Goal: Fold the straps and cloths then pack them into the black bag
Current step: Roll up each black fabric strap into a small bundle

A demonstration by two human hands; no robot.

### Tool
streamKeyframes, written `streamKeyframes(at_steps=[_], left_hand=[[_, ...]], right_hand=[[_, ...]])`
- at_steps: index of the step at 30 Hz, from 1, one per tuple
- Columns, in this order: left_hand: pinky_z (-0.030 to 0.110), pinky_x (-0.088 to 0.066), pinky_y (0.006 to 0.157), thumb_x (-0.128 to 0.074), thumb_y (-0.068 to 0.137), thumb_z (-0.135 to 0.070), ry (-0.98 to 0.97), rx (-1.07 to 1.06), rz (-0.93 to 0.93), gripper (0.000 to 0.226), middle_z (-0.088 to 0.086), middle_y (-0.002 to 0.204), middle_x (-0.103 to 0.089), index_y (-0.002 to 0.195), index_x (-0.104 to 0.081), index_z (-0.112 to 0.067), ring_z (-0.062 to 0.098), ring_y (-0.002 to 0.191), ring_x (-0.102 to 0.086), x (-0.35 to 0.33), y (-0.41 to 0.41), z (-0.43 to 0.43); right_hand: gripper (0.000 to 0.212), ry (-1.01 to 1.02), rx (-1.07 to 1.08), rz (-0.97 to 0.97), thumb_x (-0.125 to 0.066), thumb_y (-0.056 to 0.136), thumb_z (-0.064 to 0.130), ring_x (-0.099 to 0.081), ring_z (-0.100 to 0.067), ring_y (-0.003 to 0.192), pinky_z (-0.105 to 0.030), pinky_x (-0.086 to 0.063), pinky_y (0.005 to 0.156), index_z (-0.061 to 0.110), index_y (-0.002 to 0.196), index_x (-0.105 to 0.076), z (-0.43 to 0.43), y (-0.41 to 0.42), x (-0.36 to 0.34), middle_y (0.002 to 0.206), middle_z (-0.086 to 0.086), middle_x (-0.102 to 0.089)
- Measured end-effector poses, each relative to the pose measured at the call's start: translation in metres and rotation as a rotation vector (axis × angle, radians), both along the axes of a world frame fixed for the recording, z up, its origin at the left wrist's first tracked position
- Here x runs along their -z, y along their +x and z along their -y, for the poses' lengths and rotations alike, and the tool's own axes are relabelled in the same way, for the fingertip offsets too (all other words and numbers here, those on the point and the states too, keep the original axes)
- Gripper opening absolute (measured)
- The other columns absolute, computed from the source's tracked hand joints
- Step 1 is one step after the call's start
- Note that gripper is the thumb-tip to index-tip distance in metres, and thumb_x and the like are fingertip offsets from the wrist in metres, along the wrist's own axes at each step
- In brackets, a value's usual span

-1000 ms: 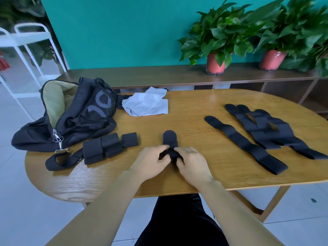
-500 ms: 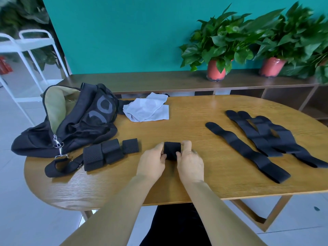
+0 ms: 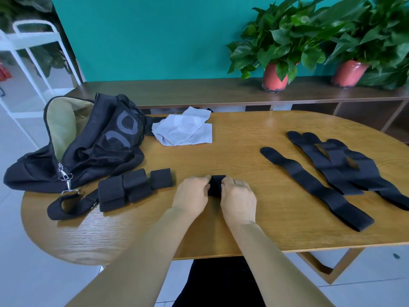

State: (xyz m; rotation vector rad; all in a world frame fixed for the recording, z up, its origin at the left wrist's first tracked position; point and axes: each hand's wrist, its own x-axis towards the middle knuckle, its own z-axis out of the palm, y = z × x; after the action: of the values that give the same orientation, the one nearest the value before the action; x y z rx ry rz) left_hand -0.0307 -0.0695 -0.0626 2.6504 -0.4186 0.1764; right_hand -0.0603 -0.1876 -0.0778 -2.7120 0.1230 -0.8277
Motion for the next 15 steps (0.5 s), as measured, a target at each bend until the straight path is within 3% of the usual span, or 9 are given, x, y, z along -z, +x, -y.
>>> streamKeyframes(at_steps=[7, 10, 12, 15], left_hand=[[0.035, -0.051, 0.081, -0.039, 0.101, -0.020, 0.150, 0.050, -0.090, 0.040, 0.010, 0.111, -0.058, 0.139, -0.049, -0.026, 0.027, 0.097, -0.060, 0.000, 0.011, 0.002], [0.038, -0.052, 0.084, -0.040, 0.099, -0.015, 0.183, 0.053, -0.137, 0.041, 0.010, 0.114, -0.061, 0.138, -0.050, -0.024, 0.026, 0.099, -0.061, -0.004, 0.012, 0.004], [0.036, -0.052, 0.084, -0.040, 0.099, -0.014, 0.149, 0.037, -0.128, 0.040, 0.010, 0.112, -0.059, 0.137, -0.050, -0.022, 0.026, 0.097, -0.060, -0.004, 0.007, 0.004], [0.033, -0.049, 0.088, -0.041, 0.099, -0.013, -0.006, -0.006, -0.056, 0.039, 0.010, 0.117, -0.056, 0.136, -0.053, -0.018, 0.025, 0.101, -0.059, -0.002, -0.008, -0.002]], right_hand=[[0.028, -0.088, -0.005, -0.052, -0.079, 0.046, -0.007, -0.056, -0.023, 0.057, -0.021, -0.031, 0.036, 0.010, 0.062, -0.065, 0.000, 0.001, 0.000, 0.060, -0.005, -0.057], [0.027, -0.088, -0.015, -0.106, -0.079, 0.046, -0.008, -0.057, -0.024, 0.058, -0.024, -0.035, 0.035, 0.009, 0.061, -0.065, 0.000, 0.001, -0.003, 0.060, -0.005, -0.057], [0.021, -0.078, -0.019, -0.155, -0.075, 0.057, -0.006, -0.060, -0.025, 0.067, -0.028, -0.041, 0.040, 0.009, 0.071, -0.069, 0.001, -0.001, -0.003, 0.069, -0.007, -0.060], [0.026, -0.038, -0.034, -0.204, -0.055, 0.086, 0.004, -0.055, -0.026, 0.096, -0.031, -0.047, 0.064, 0.011, 0.108, -0.067, 0.005, -0.006, -0.005, 0.102, -0.009, -0.061]])
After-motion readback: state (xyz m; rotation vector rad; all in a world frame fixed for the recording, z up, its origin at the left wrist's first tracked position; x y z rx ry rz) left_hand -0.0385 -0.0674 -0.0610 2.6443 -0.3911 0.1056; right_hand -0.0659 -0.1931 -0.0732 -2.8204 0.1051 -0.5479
